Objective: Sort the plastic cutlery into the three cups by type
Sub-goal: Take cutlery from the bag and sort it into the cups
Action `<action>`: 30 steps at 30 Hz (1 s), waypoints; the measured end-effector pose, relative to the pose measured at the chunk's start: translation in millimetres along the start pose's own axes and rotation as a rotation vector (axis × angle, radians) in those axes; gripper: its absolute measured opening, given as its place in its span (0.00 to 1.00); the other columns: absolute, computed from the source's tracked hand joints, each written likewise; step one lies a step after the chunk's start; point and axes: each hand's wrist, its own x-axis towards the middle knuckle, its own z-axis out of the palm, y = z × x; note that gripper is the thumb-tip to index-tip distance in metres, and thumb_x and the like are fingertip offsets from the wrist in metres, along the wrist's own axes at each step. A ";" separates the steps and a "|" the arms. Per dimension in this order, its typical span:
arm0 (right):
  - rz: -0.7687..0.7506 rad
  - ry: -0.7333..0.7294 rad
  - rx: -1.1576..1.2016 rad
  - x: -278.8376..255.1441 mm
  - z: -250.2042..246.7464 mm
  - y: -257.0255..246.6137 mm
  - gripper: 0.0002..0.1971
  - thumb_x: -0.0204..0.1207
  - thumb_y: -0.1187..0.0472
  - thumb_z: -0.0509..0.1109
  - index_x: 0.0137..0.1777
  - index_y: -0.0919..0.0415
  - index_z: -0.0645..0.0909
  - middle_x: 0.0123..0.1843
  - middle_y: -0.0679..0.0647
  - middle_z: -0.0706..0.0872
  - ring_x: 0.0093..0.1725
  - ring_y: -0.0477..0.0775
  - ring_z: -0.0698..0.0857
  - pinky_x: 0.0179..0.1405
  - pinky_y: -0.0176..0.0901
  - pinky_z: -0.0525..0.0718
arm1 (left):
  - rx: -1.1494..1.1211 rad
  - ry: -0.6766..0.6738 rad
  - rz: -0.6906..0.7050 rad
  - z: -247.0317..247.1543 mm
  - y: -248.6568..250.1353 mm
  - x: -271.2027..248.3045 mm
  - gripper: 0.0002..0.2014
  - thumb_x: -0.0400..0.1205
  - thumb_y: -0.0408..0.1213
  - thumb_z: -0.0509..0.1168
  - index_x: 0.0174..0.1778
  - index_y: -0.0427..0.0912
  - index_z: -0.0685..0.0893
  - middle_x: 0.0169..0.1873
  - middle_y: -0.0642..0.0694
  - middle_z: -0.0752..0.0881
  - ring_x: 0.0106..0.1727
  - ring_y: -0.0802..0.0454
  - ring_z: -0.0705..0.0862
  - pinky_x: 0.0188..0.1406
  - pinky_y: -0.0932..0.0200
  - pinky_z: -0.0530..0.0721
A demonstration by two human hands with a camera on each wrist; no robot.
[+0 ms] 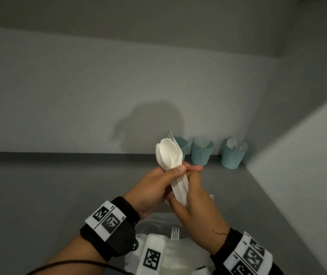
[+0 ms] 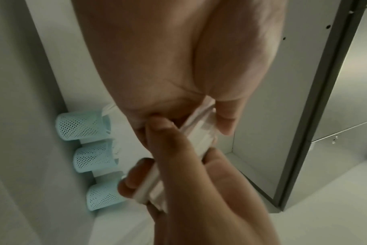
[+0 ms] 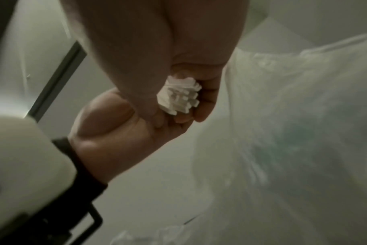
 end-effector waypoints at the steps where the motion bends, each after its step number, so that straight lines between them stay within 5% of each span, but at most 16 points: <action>1: -0.002 -0.017 0.047 1.7 -7.0 1.1 0.29 0.77 0.56 0.69 0.73 0.48 0.60 0.60 0.41 0.82 0.57 0.37 0.84 0.53 0.35 0.85 | -0.051 -0.034 0.004 0.2 0.9 2.6 0.11 0.83 0.38 0.60 0.53 0.41 0.87 0.62 0.43 0.87 0.60 0.49 0.86 0.61 0.56 0.84; 4: 0.003 -0.077 0.150 6.6 -29.5 5.1 0.23 0.75 0.58 0.72 0.67 0.48 0.69 0.55 0.39 0.84 0.54 0.35 0.84 0.50 0.29 0.83 | -0.141 -0.076 0.016 1.5 2.5 11.5 0.14 0.78 0.33 0.57 0.53 0.38 0.85 0.62 0.40 0.87 0.58 0.47 0.87 0.58 0.54 0.85; 8: -0.046 -0.153 0.204 10.8 -40.7 9.4 0.18 0.81 0.59 0.64 0.70 0.47 0.70 0.56 0.37 0.84 0.56 0.37 0.84 0.51 0.27 0.81 | -0.128 -0.088 0.049 -0.3 1.0 23.5 0.18 0.79 0.34 0.54 0.44 0.46 0.91 0.56 0.42 0.89 0.54 0.42 0.84 0.63 0.39 0.75; 10: -0.058 -0.136 0.213 14.6 -41.5 13.9 0.17 0.83 0.57 0.60 0.70 0.49 0.74 0.57 0.39 0.87 0.56 0.38 0.85 0.55 0.31 0.83 | -0.182 -0.053 0.033 -2.4 -2.2 31.3 0.15 0.77 0.35 0.56 0.41 0.46 0.90 0.52 0.40 0.89 0.52 0.41 0.84 0.61 0.39 0.77; 14: 0.039 -0.041 0.132 31.9 -46.4 25.9 0.11 0.81 0.53 0.63 0.44 0.50 0.87 0.36 0.52 0.90 0.36 0.49 0.87 0.41 0.48 0.86 | -0.258 0.067 0.013 -6.5 -6.9 44.1 0.13 0.78 0.33 0.58 0.37 0.42 0.89 0.41 0.40 0.90 0.53 0.41 0.85 0.57 0.45 0.83; 16: 0.047 -0.024 0.067 40.3 -47.6 32.2 0.13 0.80 0.52 0.64 0.36 0.46 0.86 0.32 0.51 0.87 0.33 0.47 0.83 0.36 0.39 0.81 | -0.236 0.091 0.008 -6.0 -6.8 48.2 0.16 0.83 0.32 0.55 0.41 0.40 0.89 0.43 0.39 0.90 0.50 0.43 0.86 0.54 0.48 0.85; 18: 0.056 -0.001 0.002 46.9 -47.9 35.1 0.12 0.80 0.52 0.65 0.35 0.42 0.85 0.33 0.47 0.82 0.36 0.44 0.81 0.34 0.27 0.75 | -0.190 0.115 -0.014 -5.9 -6.2 51.5 0.14 0.85 0.31 0.53 0.49 0.34 0.86 0.45 0.39 0.89 0.47 0.45 0.87 0.53 0.49 0.86; 22: 0.145 0.110 -0.039 57.8 -46.8 40.9 0.03 0.72 0.53 0.73 0.39 0.50 0.85 0.37 0.46 0.82 0.33 0.41 0.78 0.32 0.24 0.75 | -0.100 0.139 -0.047 -7.8 -8.9 58.8 0.14 0.85 0.32 0.55 0.55 0.30 0.84 0.50 0.33 0.88 0.52 0.41 0.87 0.61 0.48 0.83; 25: 0.144 0.250 -0.030 66.7 -51.5 42.6 0.09 0.69 0.55 0.76 0.43 0.55 0.78 0.40 0.49 0.79 0.31 0.42 0.75 0.33 0.23 0.76 | -0.059 0.162 -0.063 -12.0 -14.4 62.8 0.11 0.84 0.33 0.58 0.53 0.32 0.85 0.48 0.31 0.85 0.49 0.41 0.85 0.58 0.46 0.83; 30: 0.135 0.028 0.203 83.2 -62.2 42.2 0.06 0.75 0.60 0.73 0.44 0.64 0.85 0.34 0.60 0.88 0.28 0.43 0.82 0.32 0.31 0.79 | -0.110 0.073 -0.048 -13.3 -23.3 68.2 0.12 0.80 0.36 0.64 0.53 0.30 0.83 0.39 0.38 0.84 0.37 0.49 0.85 0.40 0.57 0.87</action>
